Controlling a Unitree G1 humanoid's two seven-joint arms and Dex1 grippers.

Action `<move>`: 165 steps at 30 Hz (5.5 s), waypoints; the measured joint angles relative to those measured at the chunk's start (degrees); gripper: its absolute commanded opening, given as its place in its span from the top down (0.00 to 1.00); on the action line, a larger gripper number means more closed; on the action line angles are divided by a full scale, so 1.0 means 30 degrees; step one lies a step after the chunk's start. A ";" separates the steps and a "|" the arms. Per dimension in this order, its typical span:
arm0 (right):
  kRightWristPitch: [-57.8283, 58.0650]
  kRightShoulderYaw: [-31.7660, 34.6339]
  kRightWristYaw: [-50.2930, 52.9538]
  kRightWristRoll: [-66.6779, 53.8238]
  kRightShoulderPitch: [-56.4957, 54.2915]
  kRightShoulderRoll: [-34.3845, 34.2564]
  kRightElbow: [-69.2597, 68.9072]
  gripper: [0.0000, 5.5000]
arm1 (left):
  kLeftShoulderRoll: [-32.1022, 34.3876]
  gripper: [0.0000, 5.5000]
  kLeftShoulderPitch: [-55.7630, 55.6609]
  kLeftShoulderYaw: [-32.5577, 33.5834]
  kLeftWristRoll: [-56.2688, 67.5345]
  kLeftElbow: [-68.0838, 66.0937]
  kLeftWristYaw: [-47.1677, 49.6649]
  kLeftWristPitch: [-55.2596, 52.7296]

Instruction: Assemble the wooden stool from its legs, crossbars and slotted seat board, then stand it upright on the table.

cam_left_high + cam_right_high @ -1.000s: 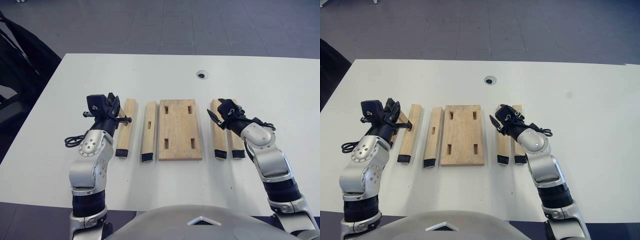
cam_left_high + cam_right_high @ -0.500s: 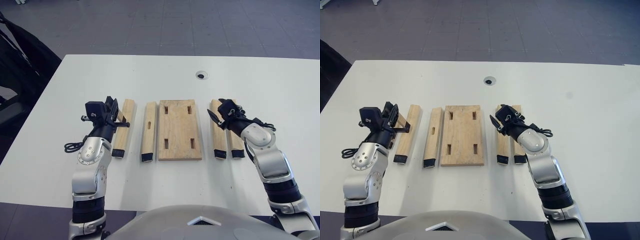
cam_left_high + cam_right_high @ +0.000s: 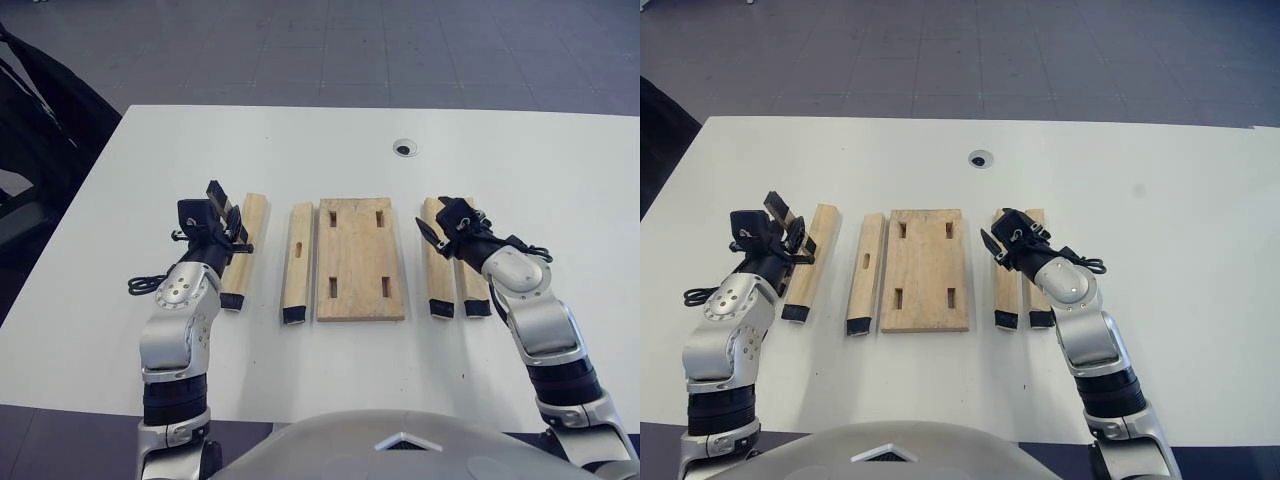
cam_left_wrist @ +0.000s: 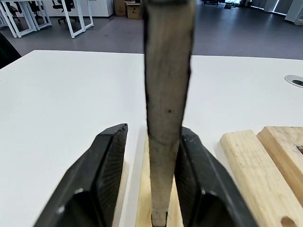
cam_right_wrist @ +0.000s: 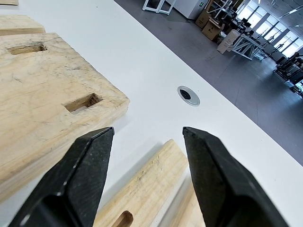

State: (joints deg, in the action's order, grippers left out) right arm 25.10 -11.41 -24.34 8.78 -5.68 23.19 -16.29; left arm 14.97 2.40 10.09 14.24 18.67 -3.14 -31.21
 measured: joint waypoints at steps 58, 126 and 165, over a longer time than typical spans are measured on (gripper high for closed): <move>0.0051 -0.0378 0.0352 0.0344 0.0494 -0.0097 -0.0385 0.51 | 0.1325 0.74 -1.1304 0.3348 0.3208 -0.0947 0.0936 -0.6257; 0.0076 -0.0338 0.0100 0.0411 0.0858 0.0189 -0.0490 0.51 | 0.1079 0.81 0.9723 -0.1802 -0.1793 0.2287 -0.4009 0.4105; 1.6231 1.2528 -0.1301 -2.5038 -0.9537 -0.6673 0.7880 0.32 | 0.1539 0.81 -0.1228 -0.6726 -0.2551 0.1379 -0.8838 1.1676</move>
State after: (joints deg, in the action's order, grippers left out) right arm 73.79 26.18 -28.24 -66.33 -34.29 3.17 7.35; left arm 19.59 -1.29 -10.09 6.59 22.81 -29.65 3.82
